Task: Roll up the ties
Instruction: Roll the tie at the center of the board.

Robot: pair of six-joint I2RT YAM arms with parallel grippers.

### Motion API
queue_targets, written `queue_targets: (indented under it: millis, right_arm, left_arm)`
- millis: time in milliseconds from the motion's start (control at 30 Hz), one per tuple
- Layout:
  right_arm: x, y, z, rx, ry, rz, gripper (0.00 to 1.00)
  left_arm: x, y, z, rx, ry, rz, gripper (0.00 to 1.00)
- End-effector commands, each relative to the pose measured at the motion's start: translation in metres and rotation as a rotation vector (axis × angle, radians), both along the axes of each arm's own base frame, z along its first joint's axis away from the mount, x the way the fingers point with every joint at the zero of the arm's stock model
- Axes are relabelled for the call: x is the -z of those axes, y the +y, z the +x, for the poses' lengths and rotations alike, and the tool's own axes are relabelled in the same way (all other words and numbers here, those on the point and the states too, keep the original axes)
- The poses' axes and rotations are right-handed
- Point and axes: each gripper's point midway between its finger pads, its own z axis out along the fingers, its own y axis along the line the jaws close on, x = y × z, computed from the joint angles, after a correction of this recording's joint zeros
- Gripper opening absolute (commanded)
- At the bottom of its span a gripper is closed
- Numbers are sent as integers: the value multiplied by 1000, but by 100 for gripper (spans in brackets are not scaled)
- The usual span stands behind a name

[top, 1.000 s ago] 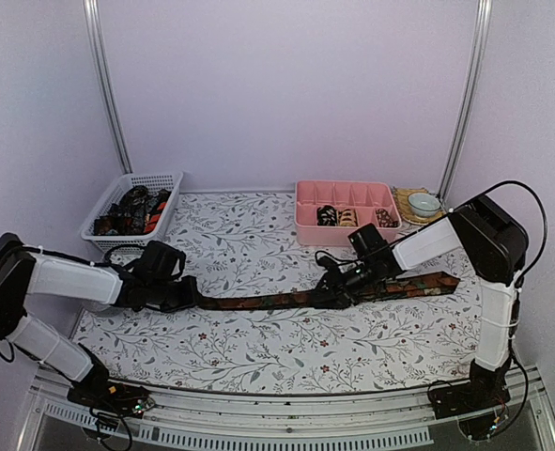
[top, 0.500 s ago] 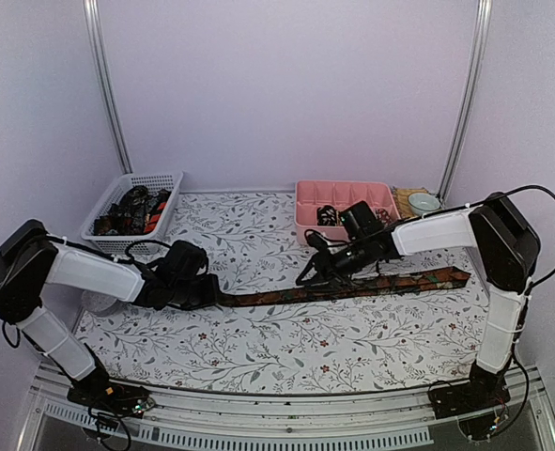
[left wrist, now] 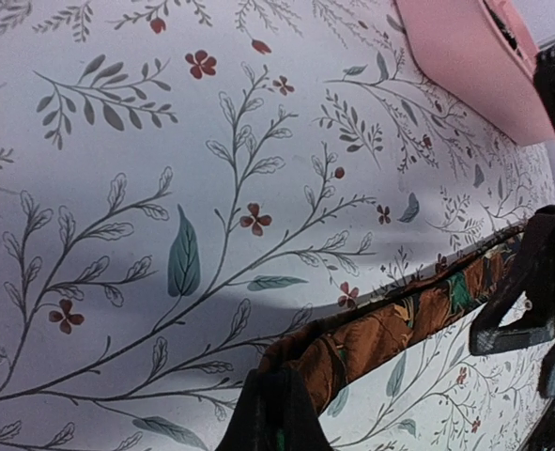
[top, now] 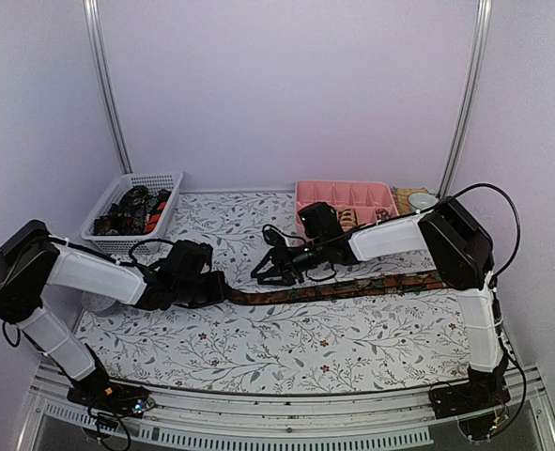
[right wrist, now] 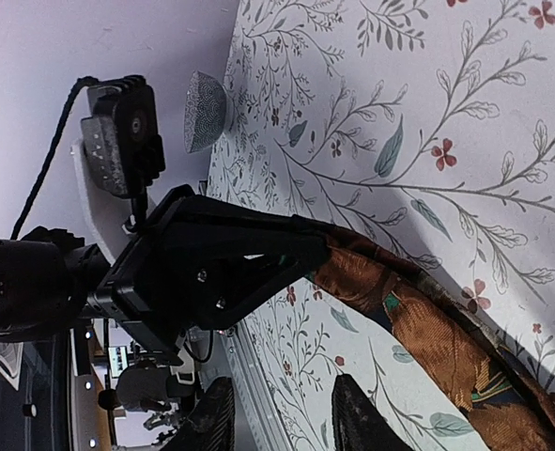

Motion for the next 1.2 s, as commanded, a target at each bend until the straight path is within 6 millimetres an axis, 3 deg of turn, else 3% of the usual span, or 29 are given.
queue_targets:
  millis: [0,167,200,433,833,1167]
  right_arm:
    - [35,14,-10,-44,104,19,35]
    - [38,18,-13,-51,133,32,35]
    - [55,17,-15,-51,161,15,35]
    - [68,19,-23,-59,210,3,36]
    - [92,18,-25,-38,272,-29,40]
    - [95,19,-25,-27,315,-9,41]
  left_arm:
    - [5,-15,-6,41,-1,-37,0]
    - [4,-23,-7,56,-5,-46,1]
    - [3,-24,-7,58,-6,-45,1]
    - [-1,-28,-6,68,-21,-51,4]
    - [-7,-32,-12,107,-49,-87,24]
    - [-20,-39,-19,178,-113,-159,31]
